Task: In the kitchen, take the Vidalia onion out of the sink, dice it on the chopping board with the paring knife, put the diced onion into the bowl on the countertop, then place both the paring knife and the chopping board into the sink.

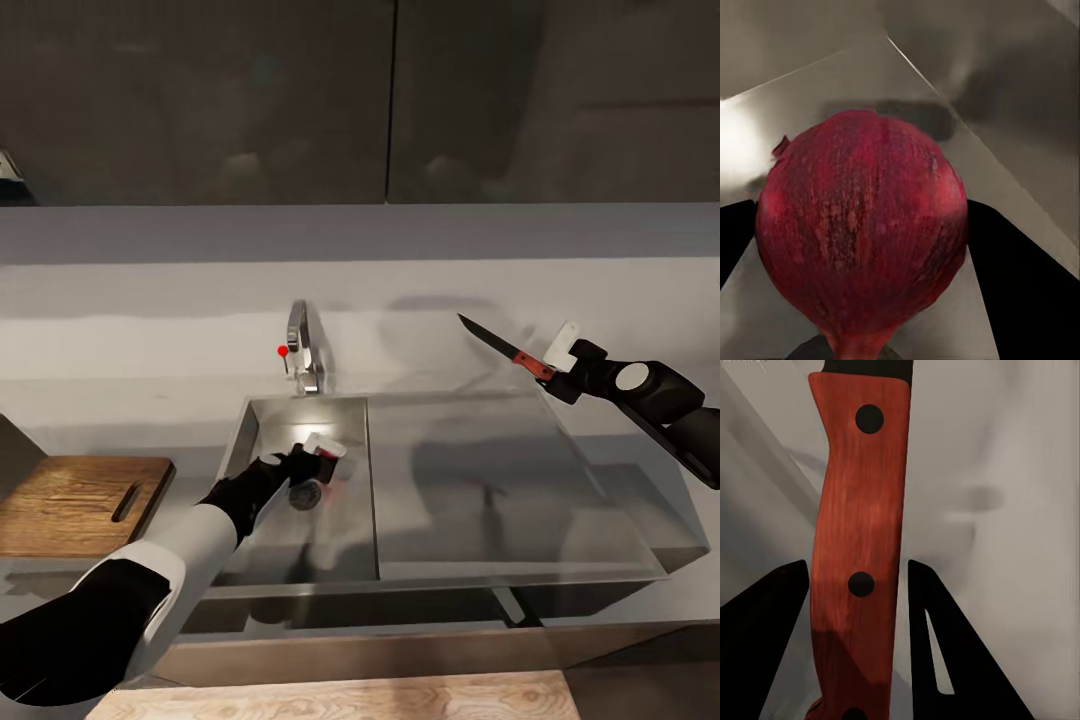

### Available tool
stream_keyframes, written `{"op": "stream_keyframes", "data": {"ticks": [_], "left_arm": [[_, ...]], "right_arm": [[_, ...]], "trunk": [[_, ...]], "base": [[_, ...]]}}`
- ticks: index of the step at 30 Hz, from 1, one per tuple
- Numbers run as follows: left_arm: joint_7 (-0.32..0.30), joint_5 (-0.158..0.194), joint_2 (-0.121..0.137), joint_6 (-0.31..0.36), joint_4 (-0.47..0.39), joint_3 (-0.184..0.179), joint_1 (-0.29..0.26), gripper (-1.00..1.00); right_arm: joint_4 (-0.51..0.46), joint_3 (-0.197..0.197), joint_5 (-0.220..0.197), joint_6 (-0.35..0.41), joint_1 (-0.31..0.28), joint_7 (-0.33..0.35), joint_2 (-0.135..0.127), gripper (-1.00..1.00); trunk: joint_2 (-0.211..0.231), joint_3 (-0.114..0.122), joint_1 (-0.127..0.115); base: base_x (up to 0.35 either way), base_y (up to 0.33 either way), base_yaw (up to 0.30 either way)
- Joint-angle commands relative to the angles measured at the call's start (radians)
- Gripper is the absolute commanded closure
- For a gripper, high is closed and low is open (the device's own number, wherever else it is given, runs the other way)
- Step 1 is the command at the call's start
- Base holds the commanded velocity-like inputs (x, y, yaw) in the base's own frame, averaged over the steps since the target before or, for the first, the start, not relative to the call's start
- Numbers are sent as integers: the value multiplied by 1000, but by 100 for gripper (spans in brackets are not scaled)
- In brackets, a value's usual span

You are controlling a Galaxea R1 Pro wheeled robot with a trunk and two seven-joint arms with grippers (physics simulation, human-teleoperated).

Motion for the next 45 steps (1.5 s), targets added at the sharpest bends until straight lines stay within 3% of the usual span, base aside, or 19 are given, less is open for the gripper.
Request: {"op": "stream_keyframes", "data": {"ticks": [1,6,7,14,23,27,31,34,37,40,45], "left_arm": [[-19,0,8,-25,5,-1,-1,100],[-82,1,25,-76,12,-2,0,100],[-97,2,27,-114,18,-1,2,100],[-107,2,34,-211,91,-1,3,100],[-107,2,34,-224,99,-1,3,100],[-107,2,34,-223,91,1,3,100],[-107,4,35,-221,51,11,3,100],[-107,5,37,-210,-37,59,3,100],[-107,5,46,-141,-124,83,3,100],[-109,5,65,-66,-220,87,3,100],[-132,8,87,0,-348,87,14,100]], "right_arm": [[-1,2,11,3,-2,7,-1,100],[-1,4,10,3,-2,7,-1,100],[0,4,10,3,-2,7,-1,100],[0,4,9,3,-2,6,-1,100],[0,7,9,3,-2,6,0,100],[2,49,9,2,-2,4,0,100],[5,67,9,1,-2,2,0,100],[6,70,9,1,-2,2,0,100],[8,71,9,1,-2,2,0,100],[9,71,9,1,-2,2,-1,100],[10,72,9,1,-2,2,0,100]], "trunk": [[-2,-2,1],[-2,-2,1],[-2,-2,1],[-2,7,1],[-2,21,1],[-2,25,1],[-2,26,1],[-2,26,1],[-2,26,1],[-2,26,1],[-2,26,1]], "base": [[0,0,0],[0,0,0],[0,0,0],[0,0,0],[-173,0,0],[-274,0,0],[-69,0,0],[-13,0,0],[-3,0,0],[0,0,0],[0,0,0]]}}
